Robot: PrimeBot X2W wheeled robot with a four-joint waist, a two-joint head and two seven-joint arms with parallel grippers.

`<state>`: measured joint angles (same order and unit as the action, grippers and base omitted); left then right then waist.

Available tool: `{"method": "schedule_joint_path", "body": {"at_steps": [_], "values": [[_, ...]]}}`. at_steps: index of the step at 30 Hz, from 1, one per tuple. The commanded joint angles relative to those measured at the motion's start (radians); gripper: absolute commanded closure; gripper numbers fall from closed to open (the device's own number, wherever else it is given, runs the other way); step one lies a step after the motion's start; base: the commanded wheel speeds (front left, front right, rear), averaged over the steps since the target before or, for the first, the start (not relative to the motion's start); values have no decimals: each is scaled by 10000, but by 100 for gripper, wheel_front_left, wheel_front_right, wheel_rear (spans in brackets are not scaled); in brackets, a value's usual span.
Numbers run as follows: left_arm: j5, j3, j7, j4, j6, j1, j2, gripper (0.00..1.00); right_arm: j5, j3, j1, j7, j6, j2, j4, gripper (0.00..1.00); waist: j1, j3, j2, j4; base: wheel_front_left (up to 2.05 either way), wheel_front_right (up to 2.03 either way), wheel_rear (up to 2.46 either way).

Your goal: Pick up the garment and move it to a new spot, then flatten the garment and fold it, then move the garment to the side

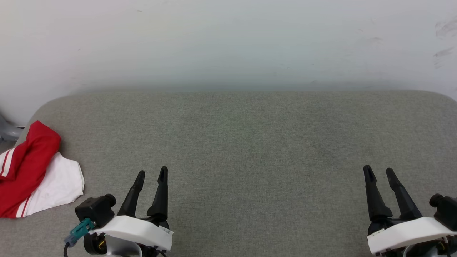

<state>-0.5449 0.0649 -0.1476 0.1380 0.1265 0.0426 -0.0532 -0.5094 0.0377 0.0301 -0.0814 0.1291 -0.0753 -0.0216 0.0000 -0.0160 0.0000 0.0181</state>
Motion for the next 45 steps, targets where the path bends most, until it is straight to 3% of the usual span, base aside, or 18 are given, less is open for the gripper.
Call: {"method": "schedule_joint_path", "body": {"at_steps": [1, 29, 45], "values": [[468, 51, -113, -69, -67, -32, -49, 0, 438, 33, 54, 66, 15, 24, 213, 0, 0, -8, 0, 10, 0, 0, 0], [3351, 393, -735, 233, -625, 36, -120, 0, 3366, 344, 455, 269, 21, 240, 995, 0, 0, -53, 0, 100, 0, 0, 0], [3993, 300, -1032, 406, -389, 55, -27, 0, 3837, 389, 597, 288, 23, 252, 1128, 0, 0, -69, 0, 211, 0, 0, 0]]}}
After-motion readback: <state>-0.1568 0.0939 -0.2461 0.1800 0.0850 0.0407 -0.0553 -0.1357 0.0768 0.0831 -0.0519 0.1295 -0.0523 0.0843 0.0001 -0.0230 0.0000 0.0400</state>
